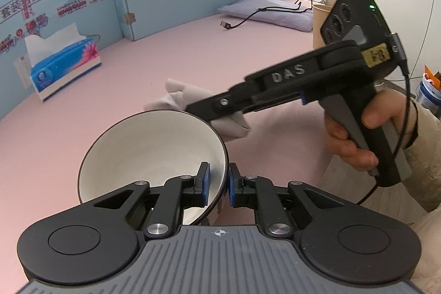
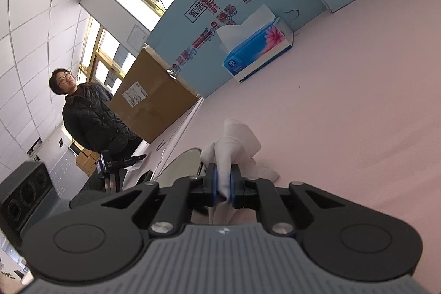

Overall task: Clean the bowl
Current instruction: 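Rub the cloth along the bowl's outer wall with the right gripper while the left gripper holds the bowl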

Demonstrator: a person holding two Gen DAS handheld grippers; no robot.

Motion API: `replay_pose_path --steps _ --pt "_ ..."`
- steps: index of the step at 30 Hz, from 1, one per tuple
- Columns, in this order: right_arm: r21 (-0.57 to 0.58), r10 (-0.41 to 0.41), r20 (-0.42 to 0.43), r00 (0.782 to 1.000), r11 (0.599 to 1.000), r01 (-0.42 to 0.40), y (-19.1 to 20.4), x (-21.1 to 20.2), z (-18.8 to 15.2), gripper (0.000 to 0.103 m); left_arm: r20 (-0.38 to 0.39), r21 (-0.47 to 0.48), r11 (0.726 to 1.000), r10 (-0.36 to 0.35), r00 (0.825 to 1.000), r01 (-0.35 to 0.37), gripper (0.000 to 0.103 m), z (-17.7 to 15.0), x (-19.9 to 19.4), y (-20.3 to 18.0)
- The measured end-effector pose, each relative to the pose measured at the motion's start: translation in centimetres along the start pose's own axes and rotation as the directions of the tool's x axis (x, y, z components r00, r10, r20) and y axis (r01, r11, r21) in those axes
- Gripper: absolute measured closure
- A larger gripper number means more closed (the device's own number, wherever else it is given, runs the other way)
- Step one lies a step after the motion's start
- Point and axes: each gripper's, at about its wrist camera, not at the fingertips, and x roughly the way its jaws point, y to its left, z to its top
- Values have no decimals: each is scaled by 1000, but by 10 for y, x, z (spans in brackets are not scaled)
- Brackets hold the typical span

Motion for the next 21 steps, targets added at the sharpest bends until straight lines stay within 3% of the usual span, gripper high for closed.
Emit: replay_pose_path --steps 3,7,13,21 --pt "2 20 10 1000 1000 -20 1 -6 1 92 0 -3 1000 0 1000 0 82 0 0 1" --pt "89 134 64 989 986 -139 -5 -24 -2 92 2 -2 1000 0 1000 0 81 0 1 1" --pt "197 306 148 940 923 -331 -13 -35 -3 92 -2 4 1000 11 1000 -11 80 1 4 0" --pt "282 197 112 974 934 -221 -36 -18 -15 92 -5 3 1000 14 1000 -14 78 1 3 0"
